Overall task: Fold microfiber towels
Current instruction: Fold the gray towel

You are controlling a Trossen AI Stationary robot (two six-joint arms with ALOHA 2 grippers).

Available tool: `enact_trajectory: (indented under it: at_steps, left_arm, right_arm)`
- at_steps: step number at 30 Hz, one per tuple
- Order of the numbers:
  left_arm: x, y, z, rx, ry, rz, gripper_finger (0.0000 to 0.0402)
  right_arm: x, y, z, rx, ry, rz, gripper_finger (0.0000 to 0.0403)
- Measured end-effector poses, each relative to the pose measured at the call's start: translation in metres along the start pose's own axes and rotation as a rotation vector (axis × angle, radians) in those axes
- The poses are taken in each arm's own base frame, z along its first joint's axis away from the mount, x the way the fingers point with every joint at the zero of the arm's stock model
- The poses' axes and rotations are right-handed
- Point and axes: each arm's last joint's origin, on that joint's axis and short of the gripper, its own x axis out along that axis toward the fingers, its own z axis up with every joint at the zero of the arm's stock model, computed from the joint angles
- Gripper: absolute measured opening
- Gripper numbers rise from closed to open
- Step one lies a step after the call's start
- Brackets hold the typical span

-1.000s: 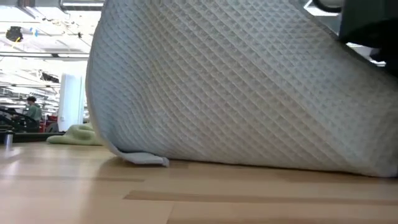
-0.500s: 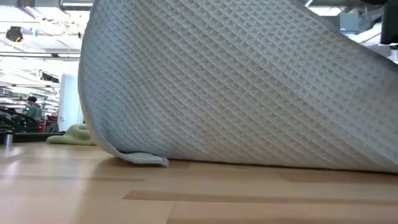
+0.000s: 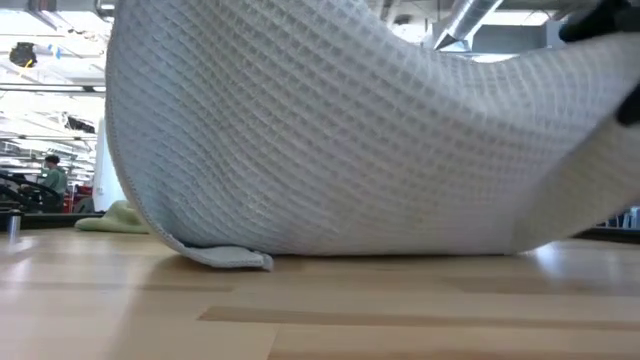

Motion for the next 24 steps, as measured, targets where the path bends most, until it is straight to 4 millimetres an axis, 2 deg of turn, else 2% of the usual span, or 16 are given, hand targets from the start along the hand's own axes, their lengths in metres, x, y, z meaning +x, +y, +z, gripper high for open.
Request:
enact_trajectory:
  at_steps: [4, 12, 17, 24]
  left_arm:
    - [0.003, -0.008, -0.012, -0.028, 0.01, 0.022, 0.0]
    - [0.028, -0.02, -0.037, -0.056, 0.047, 0.121, 0.0]
    - [0.052, -0.016, -0.045, -0.028, 0.055, 0.219, 0.0]
    - [0.082, 0.002, -0.038, 0.04, 0.087, 0.314, 0.0]
  right_arm:
    - [-0.011, -0.009, 0.001, -0.027, -0.035, -0.023, 0.0004]
    - [-0.032, -0.03, 0.007, -0.046, -0.064, -0.079, 0.0004]
    - [-0.038, -0.05, 0.011, -0.036, -0.061, -0.139, 0.0002]
    - [-0.03, -0.079, 0.02, -0.003, -0.024, -0.225, 0.0003]
